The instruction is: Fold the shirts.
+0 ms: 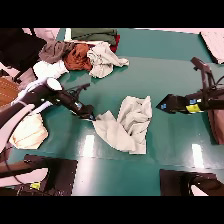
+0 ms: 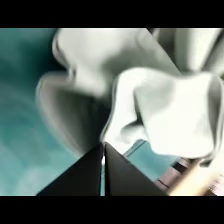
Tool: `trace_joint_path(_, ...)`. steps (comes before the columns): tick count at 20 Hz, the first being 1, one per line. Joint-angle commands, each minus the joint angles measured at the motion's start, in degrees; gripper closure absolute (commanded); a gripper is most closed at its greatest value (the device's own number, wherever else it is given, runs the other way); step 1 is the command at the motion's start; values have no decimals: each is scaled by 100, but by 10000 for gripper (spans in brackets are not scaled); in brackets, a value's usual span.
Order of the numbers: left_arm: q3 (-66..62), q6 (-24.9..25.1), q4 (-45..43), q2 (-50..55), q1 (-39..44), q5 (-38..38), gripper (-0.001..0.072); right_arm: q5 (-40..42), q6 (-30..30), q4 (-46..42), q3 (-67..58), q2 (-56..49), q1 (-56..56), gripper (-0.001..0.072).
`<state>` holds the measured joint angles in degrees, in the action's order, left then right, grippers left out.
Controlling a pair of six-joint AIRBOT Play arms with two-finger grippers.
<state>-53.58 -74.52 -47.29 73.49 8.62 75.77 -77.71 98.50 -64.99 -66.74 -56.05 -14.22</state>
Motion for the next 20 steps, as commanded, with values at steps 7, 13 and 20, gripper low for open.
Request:
trace_joint_path(7, -1014, -1482, -2988, -1611, -2, 179, 685, 455, -1032, 960, -7, -1574, 990, 14)
trace_joint_path(13, -1016, -1351, -2883, -1609, -4, 13, 685, 483, -1263, 1001, -7, -2835, 769, 15)
trace_joint_path(20, -1016, -1351, -2881, -1611, -4, 7, 685, 809, -1272, 992, -7, -3340, 356, 697)
